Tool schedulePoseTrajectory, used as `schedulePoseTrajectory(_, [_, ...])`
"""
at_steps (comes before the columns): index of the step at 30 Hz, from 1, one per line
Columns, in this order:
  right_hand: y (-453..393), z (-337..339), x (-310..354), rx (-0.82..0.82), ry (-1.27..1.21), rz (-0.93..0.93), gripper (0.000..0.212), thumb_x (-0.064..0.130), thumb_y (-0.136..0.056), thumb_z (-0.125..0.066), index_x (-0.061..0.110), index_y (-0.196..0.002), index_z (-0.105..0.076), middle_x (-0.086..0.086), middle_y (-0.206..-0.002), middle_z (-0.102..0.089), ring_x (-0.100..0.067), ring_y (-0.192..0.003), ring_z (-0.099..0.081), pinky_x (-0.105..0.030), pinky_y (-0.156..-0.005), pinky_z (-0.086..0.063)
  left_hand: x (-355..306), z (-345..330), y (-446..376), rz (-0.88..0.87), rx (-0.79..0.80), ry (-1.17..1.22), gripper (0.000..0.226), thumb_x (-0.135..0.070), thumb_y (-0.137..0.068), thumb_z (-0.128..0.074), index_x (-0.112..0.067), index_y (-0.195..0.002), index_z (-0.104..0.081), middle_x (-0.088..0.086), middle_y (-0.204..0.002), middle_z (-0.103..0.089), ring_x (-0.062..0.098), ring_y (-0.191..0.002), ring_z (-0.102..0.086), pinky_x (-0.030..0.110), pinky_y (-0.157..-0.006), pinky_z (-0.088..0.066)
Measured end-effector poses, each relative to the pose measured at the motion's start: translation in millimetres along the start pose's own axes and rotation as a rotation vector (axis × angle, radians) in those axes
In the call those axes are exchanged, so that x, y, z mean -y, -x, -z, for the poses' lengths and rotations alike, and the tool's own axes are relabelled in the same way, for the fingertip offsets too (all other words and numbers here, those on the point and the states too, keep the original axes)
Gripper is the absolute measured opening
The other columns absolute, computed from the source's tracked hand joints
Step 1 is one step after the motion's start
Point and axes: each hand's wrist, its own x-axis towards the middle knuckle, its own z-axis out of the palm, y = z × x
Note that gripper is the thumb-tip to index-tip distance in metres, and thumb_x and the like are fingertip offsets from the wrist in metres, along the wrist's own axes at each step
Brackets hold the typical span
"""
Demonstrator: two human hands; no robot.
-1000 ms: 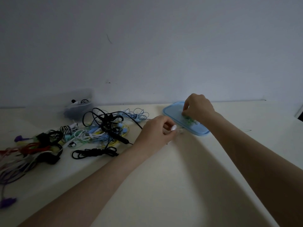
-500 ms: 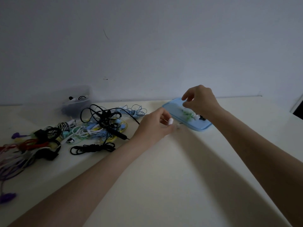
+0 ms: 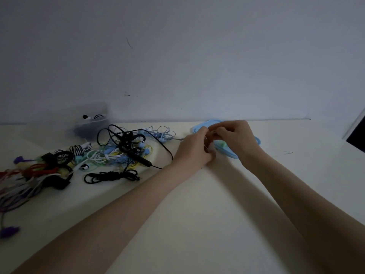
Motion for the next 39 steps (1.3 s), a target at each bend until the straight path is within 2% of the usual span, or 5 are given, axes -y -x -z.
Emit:
schedulePoseTrajectory(3, [3, 5, -1, 0.013, -0.193, -0.043, 0.022, -0.01, -0.086, -0.05, 0.001, -0.09, -0.069, -0.012, -0.087, -0.068, -0.014, -0.075, -0.064, -0.018, -0.079, -0.053, 8, 17, 5, 0.189, -0.1, 0.396, 0.023, -0.007, -0.08, -0.068, -0.022, -0.08, -0.05, -0.006, -0.082, -0.059, 0.005, -0.058, -0.057, 0.017, -0.045, -0.041])
schedulePoseTrajectory(7, [10, -1, 0, 0.104, -0.366, -0.087, 0.013, -0.005, -0.086, -0.058, 0.005, -0.087, -0.066, -0.011, -0.08, -0.067, -0.014, -0.07, -0.063, -0.016, -0.073, -0.054, 16, 37, 13, 0.319, -0.158, 0.774, 0.021, -0.004, -0.078, -0.071, -0.016, -0.084, -0.054, 0.01, -0.097, -0.067, 0.012, -0.068, -0.06, 0.021, -0.056, -0.047])
schedulePoseTrajectory(11, [15, -9, -5, 0.114, -0.322, -0.089, 0.008, -0.002, -0.082, -0.064, 0.005, -0.082, -0.061, -0.011, -0.075, -0.066, -0.012, -0.063, -0.062, -0.016, -0.064, -0.053, 13, 34, 15, 0.291, -0.081, 0.749, 0.017, -0.001, -0.08, -0.067, -0.015, -0.085, -0.059, 0.009, -0.093, -0.067, 0.007, -0.069, -0.061, 0.015, -0.049, -0.045])
schedulePoseTrajectory(17, [19, -16, -13, 0.154, -0.478, -0.143, 0.005, 0.0, -0.084, -0.063, -0.004, -0.087, -0.064, -0.011, -0.078, -0.067, -0.013, -0.068, -0.063, -0.019, -0.074, -0.054, 17, 34, 11, 0.259, -0.064, 0.696, 0.015, -0.003, -0.078, -0.07, -0.012, -0.089, -0.064, 0.001, -0.086, -0.067, 0.002, -0.072, -0.064, 0.01, -0.065, -0.048])
schedulePoseTrajectory(39, [17, -7, -12, 0.238, -0.773, -0.192, 0.01, -0.007, -0.083, -0.057, -0.009, -0.089, -0.064, -0.009, -0.077, -0.071, -0.012, -0.069, -0.067, -0.019, -0.075, -0.056, 16, 35, 14, 0.201, -0.056, 0.717, 0.011, -0.001, -0.081, -0.066, -0.006, -0.091, -0.067, -0.009, -0.075, -0.068, -0.005, -0.071, -0.063, 0.008, -0.065, -0.045])
